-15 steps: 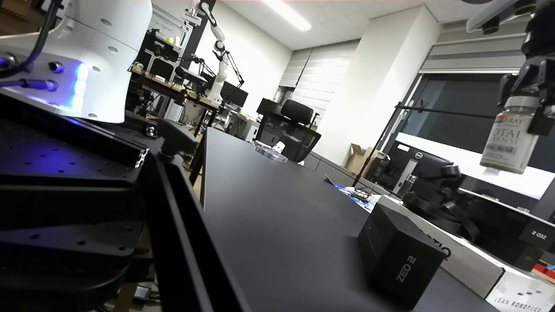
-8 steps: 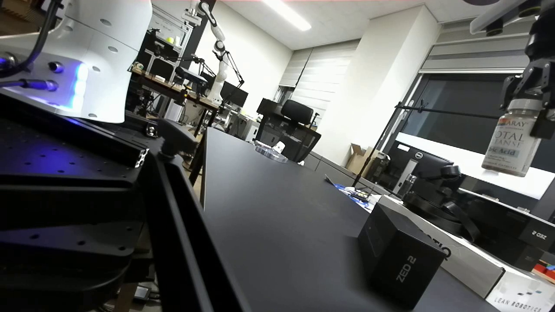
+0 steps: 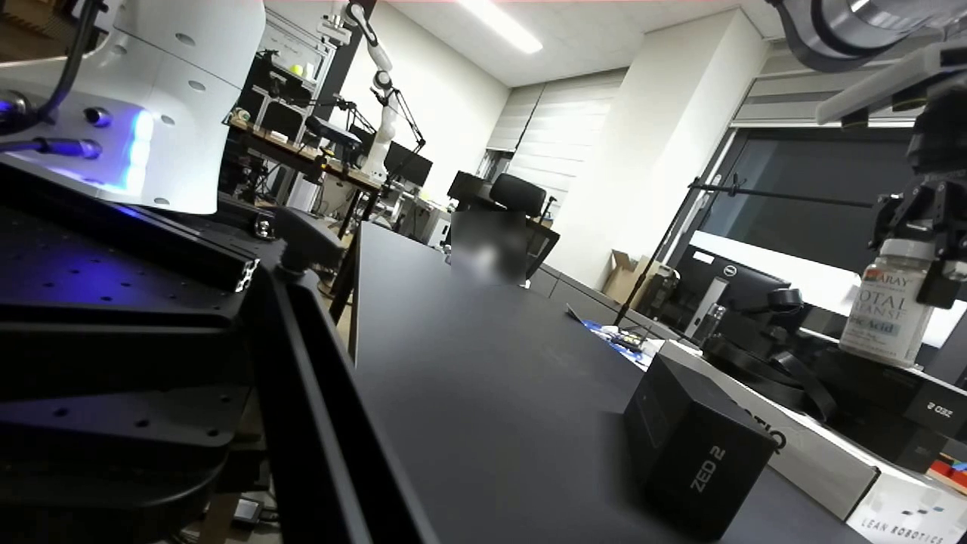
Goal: Remove the bottle from the top of the black box and put it on the table
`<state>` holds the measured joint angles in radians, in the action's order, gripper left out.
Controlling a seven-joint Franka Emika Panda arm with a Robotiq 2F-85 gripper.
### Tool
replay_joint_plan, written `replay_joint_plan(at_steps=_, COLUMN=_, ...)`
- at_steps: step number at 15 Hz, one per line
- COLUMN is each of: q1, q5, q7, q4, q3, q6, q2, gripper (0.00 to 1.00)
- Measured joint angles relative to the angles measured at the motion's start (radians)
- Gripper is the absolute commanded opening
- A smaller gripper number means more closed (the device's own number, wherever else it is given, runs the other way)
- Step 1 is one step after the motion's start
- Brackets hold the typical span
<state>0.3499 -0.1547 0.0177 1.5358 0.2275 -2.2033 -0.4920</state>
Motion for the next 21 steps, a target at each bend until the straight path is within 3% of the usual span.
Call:
replay_joint_plan(at_steps=12, q1=0.042, q5=-0.024, q7=0.075, q4=-0.232, q3=-0.011, q6=0.044, q2=-0.311, gripper=0.31)
replay_joint_plan(at_steps=21, q1=0.052, q5=-0.024, q7=0.117, q4=-0.347, q3=-0.014, q6=0.059, q2=-0.461, gripper=0.31)
